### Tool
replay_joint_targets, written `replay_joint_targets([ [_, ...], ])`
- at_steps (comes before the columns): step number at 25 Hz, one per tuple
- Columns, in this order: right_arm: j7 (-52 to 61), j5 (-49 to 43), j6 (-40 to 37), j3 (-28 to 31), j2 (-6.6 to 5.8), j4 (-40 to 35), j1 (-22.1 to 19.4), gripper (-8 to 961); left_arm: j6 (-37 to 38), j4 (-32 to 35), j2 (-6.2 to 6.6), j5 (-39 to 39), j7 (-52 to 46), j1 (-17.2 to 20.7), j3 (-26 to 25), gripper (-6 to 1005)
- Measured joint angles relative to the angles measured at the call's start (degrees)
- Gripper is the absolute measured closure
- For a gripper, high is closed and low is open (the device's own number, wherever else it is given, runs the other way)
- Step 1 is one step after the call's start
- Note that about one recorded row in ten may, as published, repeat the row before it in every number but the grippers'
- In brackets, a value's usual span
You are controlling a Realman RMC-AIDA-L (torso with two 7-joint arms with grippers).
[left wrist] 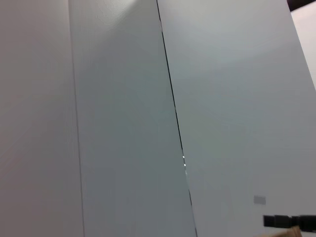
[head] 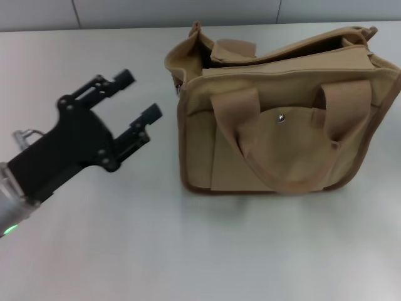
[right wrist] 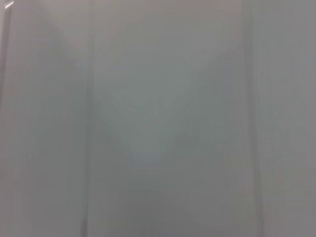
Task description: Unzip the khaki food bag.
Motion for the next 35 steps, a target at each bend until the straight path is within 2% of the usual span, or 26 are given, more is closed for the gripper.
replay_joint_targets([
  [1,0.0,3.85,-0.63,0.23,-0.02,1.73,-1.95,527,1.96,0.03,0.48,0.07,-0.93,0.81,-1.24,605],
  [4,0.11,6.82,-1.98,1.09,-0.06,3.78,-3.21,419,3.76,0.07,1.11,0.25,-2.26,1.36,-1.91,478],
  [5,0.31,8.34,-3.12,1.98,-0.07,5.12,-3.86,375,4.78,0.07,1.5,0.44,-3.16,1.51,-1.95,440],
  [6,1.67,9.5,-7.06,3.63,-0.2,7.1,-4.78,330,6.97,0.08,2.68,0.78,-5.47,1.69,-1.39,401],
  [7,1.67,9.5,-7.06,3.63,-0.2,7.1,-4.78,286,6.97,0.08,2.68,0.78,-5.47,1.69,-1.39,363],
  [8,2.93,9.0,-9.65,3.75,-0.56,7.36,-5.17,241,7.73,0.08,3.2,1.3,-6.52,1.65,-0.85,325],
  [10,5.35,4.79,-14.94,1.83,-1.85,6.22,-5.64,181,8.81,0.41,4.45,4.08,-9.77,1.34,0.33,248],
  [11,6.5,-3.54,-21.08,-1.49,-3.69,4.09,-5.45,166,8.94,1.42,5.31,8.19,-12.8,0.93,0.63,229],
  [12,6.5,-3.54,-21.08,-1.49,-3.69,4.09,-5.45,151,8.94,1.42,5.31,8.19,-12.8,0.93,0.63,209],
  [15,6.63,-16.31,-27.39,-3.79,-4.45,0.71,-4.5,104,8.94,3.88,5.6,16.87,-17.95,0.37,0.69,151],
  [16,6.76,-23.65,-28.12,-3.91,-3.6,-1.31,-3.51,105,8.68,5.09,4.77,21.52,-19.93,0.35,0.58,152],
  [17,6.76,-23.65,-28.12,-3.91,-3.6,-1.31,-3.51,105,8.68,5.09,4.77,21.52,-19.93,0.35,0.58,153],
  [18,6.78,-26.3,-27.95,-3.85,-3.08,-1.8,-2.96,106,8.44,5.42,4.41,22.74,-20.33,0.34,0.42,153],
  [21,6.8,-32.92,-23.84,-3.62,-0.69,-2.0,-0.63,106,6.7,5.73,2.99,25.33,-20.51,0.42,-0.12,156],
  [26,7.06,-34.15,-21.0,-3.88,-0.28,-1.61,0.72,107,6.06,5.83,2.79,25.51,-20.34,0.48,-0.44,157],
  [35,7.05,-34.43,-20.85,-3.58,-0.23,-1.55,0.57,108,6.42,5.85,3.14,25.18,-20.31,0.35,-0.87,157],
])
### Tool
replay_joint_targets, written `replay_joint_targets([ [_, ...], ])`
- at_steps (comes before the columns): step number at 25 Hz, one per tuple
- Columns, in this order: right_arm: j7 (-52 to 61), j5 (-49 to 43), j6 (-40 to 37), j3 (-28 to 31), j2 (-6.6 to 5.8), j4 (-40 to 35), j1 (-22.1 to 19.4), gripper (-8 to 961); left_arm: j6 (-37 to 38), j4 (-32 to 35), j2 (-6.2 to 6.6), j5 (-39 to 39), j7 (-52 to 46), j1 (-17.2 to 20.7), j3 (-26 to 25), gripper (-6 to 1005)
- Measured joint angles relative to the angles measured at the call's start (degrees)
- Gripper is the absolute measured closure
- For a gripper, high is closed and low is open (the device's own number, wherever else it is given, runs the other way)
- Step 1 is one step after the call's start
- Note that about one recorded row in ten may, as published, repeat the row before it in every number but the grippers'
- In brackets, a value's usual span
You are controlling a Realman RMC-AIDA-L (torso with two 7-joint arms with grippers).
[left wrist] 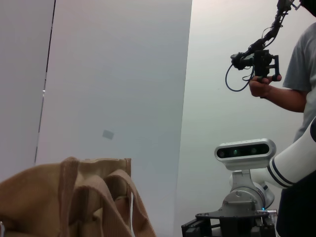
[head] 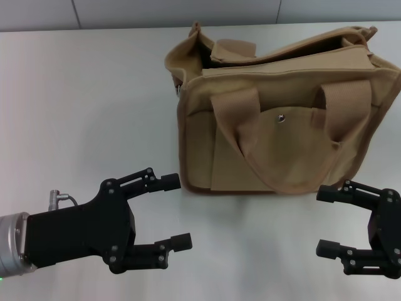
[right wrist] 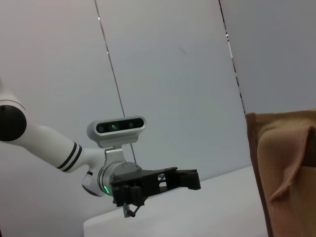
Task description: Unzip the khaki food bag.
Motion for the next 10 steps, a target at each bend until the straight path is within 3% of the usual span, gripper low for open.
replay_joint_targets([
  [10,-0.48,0.1,-0.47,0.12,0.02,-0.01,-0.02,107,-0.22,0.09,-0.03,0.0,0.09,0.0,-0.3,157],
])
